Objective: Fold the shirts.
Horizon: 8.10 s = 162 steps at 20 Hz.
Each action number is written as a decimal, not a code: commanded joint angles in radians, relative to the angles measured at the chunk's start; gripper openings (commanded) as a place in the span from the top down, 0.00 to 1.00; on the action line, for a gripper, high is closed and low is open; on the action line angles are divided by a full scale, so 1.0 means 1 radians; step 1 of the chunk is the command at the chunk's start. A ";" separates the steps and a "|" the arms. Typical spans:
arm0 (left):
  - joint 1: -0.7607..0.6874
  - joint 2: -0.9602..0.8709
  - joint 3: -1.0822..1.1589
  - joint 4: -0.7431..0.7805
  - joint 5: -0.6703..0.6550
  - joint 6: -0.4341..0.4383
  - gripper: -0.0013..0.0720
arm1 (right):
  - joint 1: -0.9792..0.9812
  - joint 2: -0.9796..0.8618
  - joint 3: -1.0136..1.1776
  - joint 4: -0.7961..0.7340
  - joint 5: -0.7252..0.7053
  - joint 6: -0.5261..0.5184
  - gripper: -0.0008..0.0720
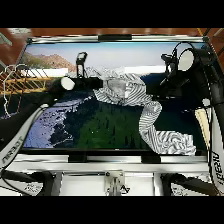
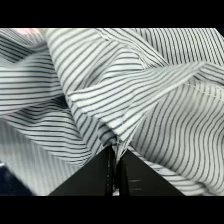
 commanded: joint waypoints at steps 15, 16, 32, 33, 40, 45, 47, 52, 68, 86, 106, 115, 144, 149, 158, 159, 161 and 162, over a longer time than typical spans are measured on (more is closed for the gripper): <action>0.076 0.499 -0.401 0.189 -0.607 -0.129 0.90 | 0.164 -0.118 -0.129 -0.007 -0.029 -0.093 0.22; 0.065 0.497 -0.412 0.182 -0.576 -0.129 0.90 | 0.131 -0.118 -0.104 0.037 -0.031 -0.058 0.15; 0.053 0.577 -0.411 0.160 -0.474 -0.108 0.90 | 0.243 -0.389 0.012 0.440 -0.256 0.129 0.17; 0.053 0.584 -0.411 0.160 -0.474 -0.109 0.90 | 0.244 -0.398 0.012 0.440 -0.256 0.134 0.17; 0.053 0.593 -0.411 0.161 -0.474 -0.108 0.90 | 0.241 -0.449 0.012 0.490 -0.256 0.151 0.73; 0.065 0.594 -0.406 0.179 -0.462 -0.105 0.90 | 0.191 -0.388 0.016 0.449 -0.105 0.025 0.89; 0.096 0.595 -0.359 0.177 -0.424 -0.106 0.90 | 0.152 -0.298 0.044 0.379 -0.051 -0.036 0.89; 0.161 0.598 0.001 -0.047 -0.354 -0.105 0.90 | 0.034 -0.026 0.322 0.315 -0.194 -0.211 0.89; 0.156 0.719 0.204 0.181 -0.753 -0.278 0.90 | 0.029 0.249 0.272 0.394 0.105 -0.216 0.89; 0.079 0.668 -0.598 0.218 -0.414 0.129 0.23 | 0.165 0.112 -0.323 0.230 -0.149 -0.097 0.89; -0.063 0.452 -0.598 0.249 -0.206 0.310 0.88 | 0.165 0.112 -0.323 0.239 -0.137 0.045 0.88; -0.063 0.489 -0.595 0.249 -0.186 0.310 0.90 | 0.165 0.112 -0.323 0.189 -0.123 0.302 0.23; 0.089 0.715 -0.277 0.105 -0.284 0.042 0.90 | 0.171 0.055 0.202 0.031 0.025 0.074 0.89; 0.091 0.735 -0.225 0.170 -0.413 -0.045 0.90 | 0.240 0.034 0.228 -0.013 0.041 0.074 0.89; 0.091 0.702 -0.287 0.238 -0.524 -0.121 0.71 | 0.247 -0.036 0.227 0.020 0.071 0.072 0.89; 0.091 0.702 -0.283 0.238 -0.497 -0.121 0.52 | 0.247 -0.042 0.227 0.028 0.070 0.070 0.89; 0.091 0.703 -0.282 0.238 -0.463 -0.121 0.49 | 0.247 -0.044 0.227 0.034 0.071 0.062 0.89; 0.091 0.703 -0.283 0.239 -0.467 -0.121 0.51 | 0.247 -0.043 0.227 0.035 0.073 0.058 0.89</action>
